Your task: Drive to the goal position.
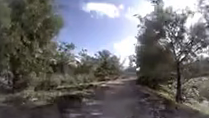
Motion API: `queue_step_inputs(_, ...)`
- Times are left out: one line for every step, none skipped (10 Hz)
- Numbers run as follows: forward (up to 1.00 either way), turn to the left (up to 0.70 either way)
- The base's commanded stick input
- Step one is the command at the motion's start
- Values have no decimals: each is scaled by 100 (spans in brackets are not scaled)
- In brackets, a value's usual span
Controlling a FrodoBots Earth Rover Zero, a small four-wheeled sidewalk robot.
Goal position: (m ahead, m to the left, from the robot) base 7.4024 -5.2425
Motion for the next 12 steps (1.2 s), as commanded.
queue_step_inputs(70, 0)
queue_step_inputs(70, 0)
queue_step_inputs(70, 0)
queue_step_inputs(70, 0)
queue_step_inputs(70, 0)
queue_step_inputs(70, 0)
queue_step_inputs(70, 0)
queue_step_inputs(70, 0)
queue_step_inputs(70, 0)
queue_step_inputs(70, 0)
queue_step_inputs(70, 0)
queue_step_inputs(70, 0)
